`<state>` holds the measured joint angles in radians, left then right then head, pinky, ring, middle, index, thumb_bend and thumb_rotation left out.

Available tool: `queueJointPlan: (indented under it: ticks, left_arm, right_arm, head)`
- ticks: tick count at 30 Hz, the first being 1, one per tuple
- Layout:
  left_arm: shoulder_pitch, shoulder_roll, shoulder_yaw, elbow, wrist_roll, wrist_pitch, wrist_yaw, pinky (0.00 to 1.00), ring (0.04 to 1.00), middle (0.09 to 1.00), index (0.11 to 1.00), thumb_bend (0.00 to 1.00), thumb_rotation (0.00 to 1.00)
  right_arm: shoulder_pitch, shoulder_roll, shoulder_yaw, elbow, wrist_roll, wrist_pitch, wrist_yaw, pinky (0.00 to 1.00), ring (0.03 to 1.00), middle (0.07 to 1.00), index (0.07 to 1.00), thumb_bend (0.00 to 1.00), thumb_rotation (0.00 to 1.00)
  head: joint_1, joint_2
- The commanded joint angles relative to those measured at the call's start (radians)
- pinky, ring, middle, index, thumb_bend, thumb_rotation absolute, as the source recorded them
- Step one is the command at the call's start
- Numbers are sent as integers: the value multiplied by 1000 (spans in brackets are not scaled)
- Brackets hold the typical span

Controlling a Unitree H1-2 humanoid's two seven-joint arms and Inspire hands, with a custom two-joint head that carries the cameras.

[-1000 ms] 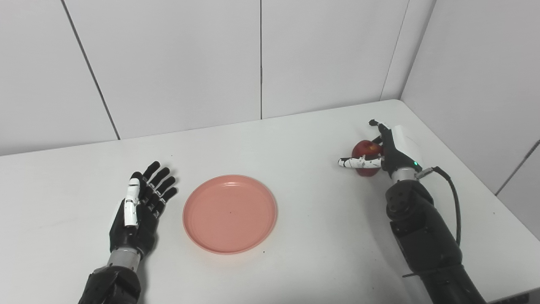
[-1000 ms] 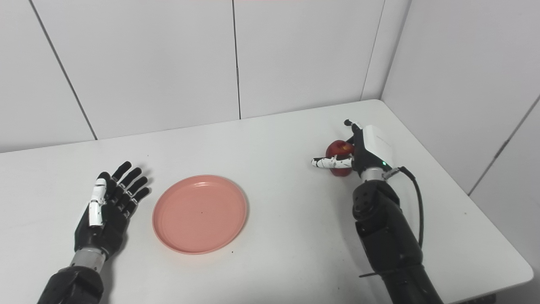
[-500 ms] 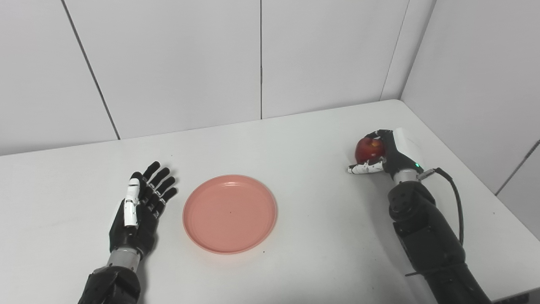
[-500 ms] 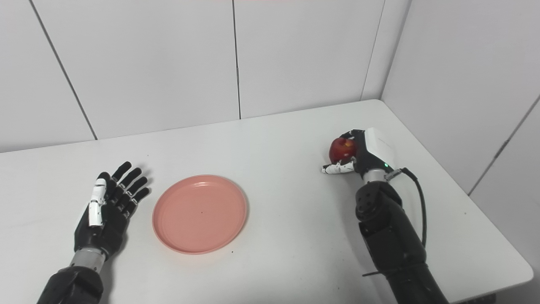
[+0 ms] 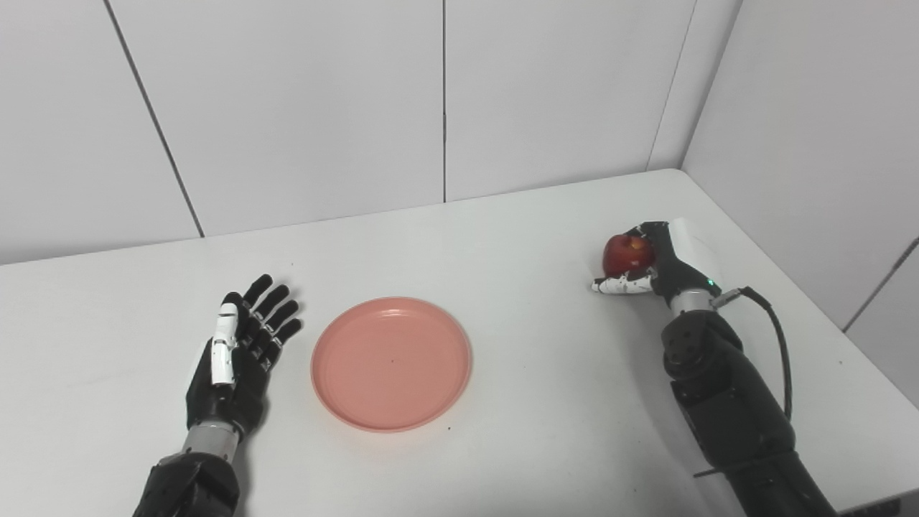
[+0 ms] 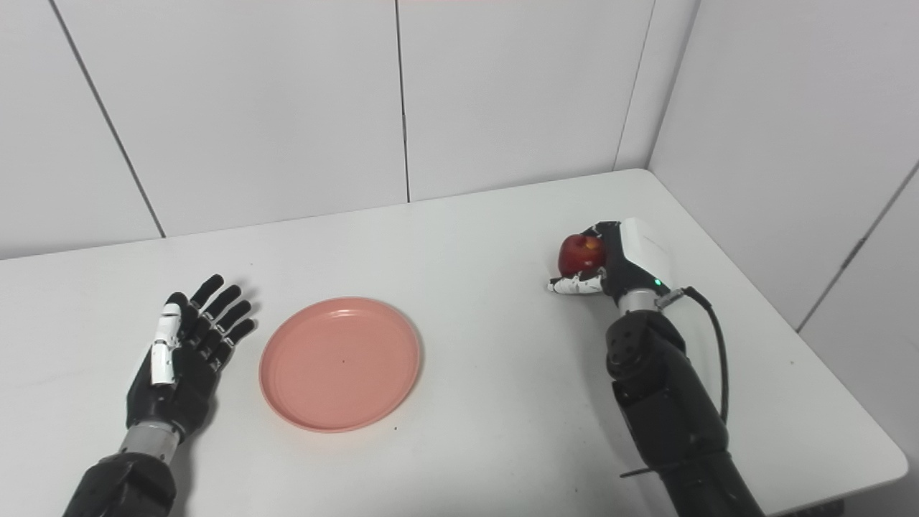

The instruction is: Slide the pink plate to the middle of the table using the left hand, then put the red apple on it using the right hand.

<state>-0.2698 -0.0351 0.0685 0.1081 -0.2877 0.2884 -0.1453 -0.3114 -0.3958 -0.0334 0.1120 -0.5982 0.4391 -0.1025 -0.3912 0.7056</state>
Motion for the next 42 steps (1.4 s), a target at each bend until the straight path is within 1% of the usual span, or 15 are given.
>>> queueJointPlan:
  ticks: [1,5,11,20,24,29,33,36,37,38,39,42]
  left_arm:
    - [-1,3,-8,-2,3,20,3,856,861,871,858,376,1000]
    - [-1,0,-9,-2,4,21,7,855,859,869,856,377,1000]
    - [-1,-4,-11,3,10,15,10,849,859,866,852,380,1000]
    - [0,-11,-19,4,20,2,13,845,859,868,852,381,1000]
    - [1,-16,-22,-1,24,4,21,839,856,865,849,380,1000]
    - [3,-24,-25,-4,25,2,29,840,856,866,850,379,1000]
    - [4,-30,-30,-12,33,6,44,832,848,859,843,380,1000]
    - [6,-36,-35,-15,41,5,53,828,844,855,841,383,1000]
    - [7,-38,-36,-16,42,5,55,829,845,856,842,385,1000]
    - [7,-41,-36,-17,41,5,57,829,845,856,842,386,1000]
    - [7,-43,-36,-17,40,5,58,831,846,856,843,386,1000]
    - [9,-51,-35,-21,35,6,60,839,848,858,844,385,1000]
  right_arm:
    - [-32,-25,-8,-55,-13,-44,-45,356,448,509,486,515,126]
    - [-33,-19,-10,-109,-15,-20,-40,371,459,522,487,516,128]
    - [-37,-2,-14,-199,-8,3,-18,375,454,503,486,514,127]
    - [-62,26,16,-306,-15,26,47,367,444,495,486,512,126]
    - [-77,46,43,-339,-48,29,80,392,462,510,486,514,127]
    - [-92,63,86,-351,-63,5,83,366,444,500,486,514,126]
    - [-110,88,122,-360,-87,13,94,339,424,488,486,515,127]
    - [-121,110,147,-359,-78,-13,97,323,410,484,486,515,127]
    - [-124,115,152,-356,-74,-23,96,281,379,471,486,515,127]
    - [-127,122,163,-354,-74,-30,96,267,368,466,486,515,127]
    - [-129,127,170,-352,-75,-35,96,294,387,471,485,515,128]
    - [-137,148,203,-352,-88,-40,97,327,408,476,485,516,128]
  head:
    - [1,0]
    - [4,-1]
    - [13,-5]
    - [35,-12]
    - [45,-14]
    - [63,-14]
    - [79,-14]
    - [102,-12]
    - [106,-12]
    - [117,-11]
    - [117,-11]
    - [138,-11]
